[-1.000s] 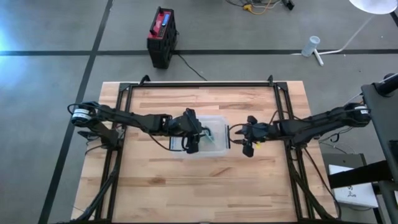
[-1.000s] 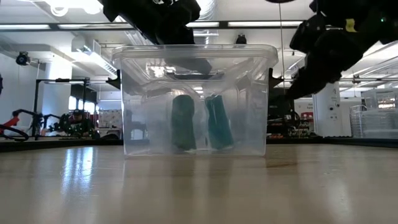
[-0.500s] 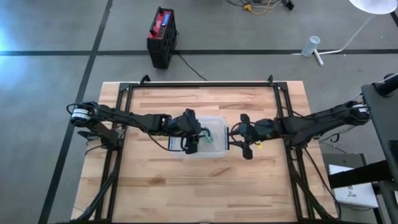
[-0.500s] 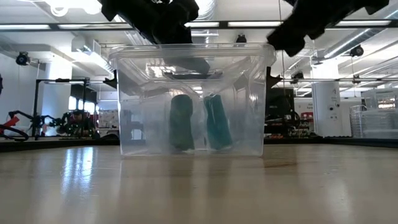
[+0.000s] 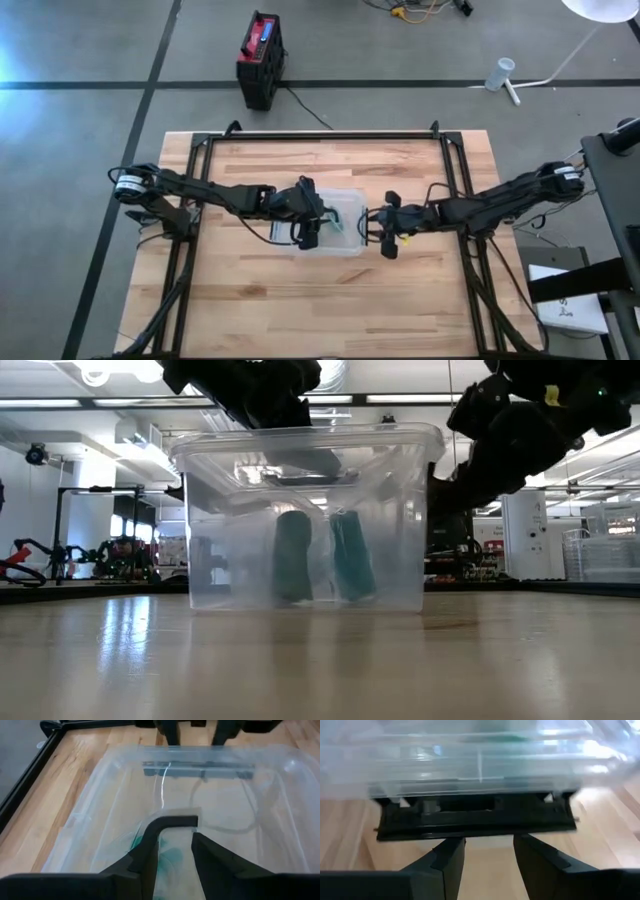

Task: Roll bandage
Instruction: Close the transparent bin

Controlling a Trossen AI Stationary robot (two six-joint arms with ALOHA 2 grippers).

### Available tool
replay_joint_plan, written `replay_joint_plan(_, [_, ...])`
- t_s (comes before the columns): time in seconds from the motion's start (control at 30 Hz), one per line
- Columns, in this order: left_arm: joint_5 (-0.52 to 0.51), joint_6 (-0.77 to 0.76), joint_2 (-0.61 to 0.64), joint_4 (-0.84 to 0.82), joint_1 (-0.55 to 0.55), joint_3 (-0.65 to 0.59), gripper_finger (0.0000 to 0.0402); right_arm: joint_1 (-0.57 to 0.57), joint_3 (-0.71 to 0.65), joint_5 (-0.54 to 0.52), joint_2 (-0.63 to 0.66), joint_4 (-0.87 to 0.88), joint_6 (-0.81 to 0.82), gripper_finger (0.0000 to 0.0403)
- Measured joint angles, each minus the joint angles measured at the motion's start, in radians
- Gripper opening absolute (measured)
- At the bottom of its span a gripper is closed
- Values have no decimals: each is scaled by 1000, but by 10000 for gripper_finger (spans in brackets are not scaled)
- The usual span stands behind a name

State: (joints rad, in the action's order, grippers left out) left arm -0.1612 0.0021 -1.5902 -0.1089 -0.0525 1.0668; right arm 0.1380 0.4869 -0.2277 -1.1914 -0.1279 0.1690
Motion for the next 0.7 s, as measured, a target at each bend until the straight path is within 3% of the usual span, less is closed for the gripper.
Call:
replay_joint_plan(0.5, [23, 77, 10, 89, -3, -1, 166, 21, 146, -2, 46, 57, -116, 157])
replay_joint_plan(0.7, [108, 95, 8, 189, 9, 3, 184, 21, 144, -9, 39, 96, -81, 162])
